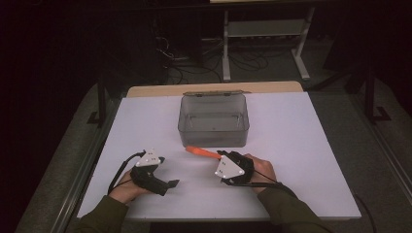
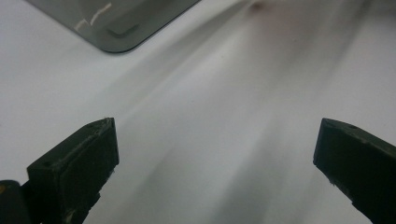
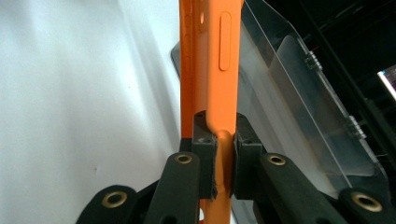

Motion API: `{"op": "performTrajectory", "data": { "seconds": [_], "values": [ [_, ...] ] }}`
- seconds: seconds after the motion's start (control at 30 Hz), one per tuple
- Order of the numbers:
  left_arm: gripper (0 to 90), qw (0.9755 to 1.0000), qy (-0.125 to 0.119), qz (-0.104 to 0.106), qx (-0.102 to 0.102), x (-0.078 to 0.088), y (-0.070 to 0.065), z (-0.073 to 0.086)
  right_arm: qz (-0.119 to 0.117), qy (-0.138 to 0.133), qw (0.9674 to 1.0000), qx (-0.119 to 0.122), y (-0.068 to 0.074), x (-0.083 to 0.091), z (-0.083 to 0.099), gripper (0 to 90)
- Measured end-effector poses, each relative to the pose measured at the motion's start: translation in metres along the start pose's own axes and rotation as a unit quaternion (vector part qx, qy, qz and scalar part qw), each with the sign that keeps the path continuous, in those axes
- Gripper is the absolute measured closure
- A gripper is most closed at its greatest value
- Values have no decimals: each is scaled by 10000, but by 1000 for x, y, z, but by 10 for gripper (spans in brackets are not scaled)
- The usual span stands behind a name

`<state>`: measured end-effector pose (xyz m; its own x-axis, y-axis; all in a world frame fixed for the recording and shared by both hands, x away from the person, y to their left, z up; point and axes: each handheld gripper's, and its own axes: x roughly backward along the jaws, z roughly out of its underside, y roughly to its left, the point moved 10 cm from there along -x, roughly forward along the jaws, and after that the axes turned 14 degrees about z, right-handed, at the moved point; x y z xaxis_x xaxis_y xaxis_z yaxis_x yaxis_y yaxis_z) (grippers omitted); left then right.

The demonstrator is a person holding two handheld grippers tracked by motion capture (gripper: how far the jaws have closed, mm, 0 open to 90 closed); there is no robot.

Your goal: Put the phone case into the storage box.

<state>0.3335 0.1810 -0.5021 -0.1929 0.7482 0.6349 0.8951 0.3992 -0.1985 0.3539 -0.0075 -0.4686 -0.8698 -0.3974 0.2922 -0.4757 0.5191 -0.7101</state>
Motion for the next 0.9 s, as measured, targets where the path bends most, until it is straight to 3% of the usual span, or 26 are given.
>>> {"op": "performTrajectory", "data": {
  "seconds": [0.37, 0.9],
  "values": [
    [0, 10000, -21, 1, 13, 0, 0, 0, -368, 90, 9976, -576, -3, 0, 1, 819],
    [0, 10000, -57, -11, 37, 1, 1, -1, -895, 277, 9864, -1348, -5, -1, 4, 819]
  ]
}}
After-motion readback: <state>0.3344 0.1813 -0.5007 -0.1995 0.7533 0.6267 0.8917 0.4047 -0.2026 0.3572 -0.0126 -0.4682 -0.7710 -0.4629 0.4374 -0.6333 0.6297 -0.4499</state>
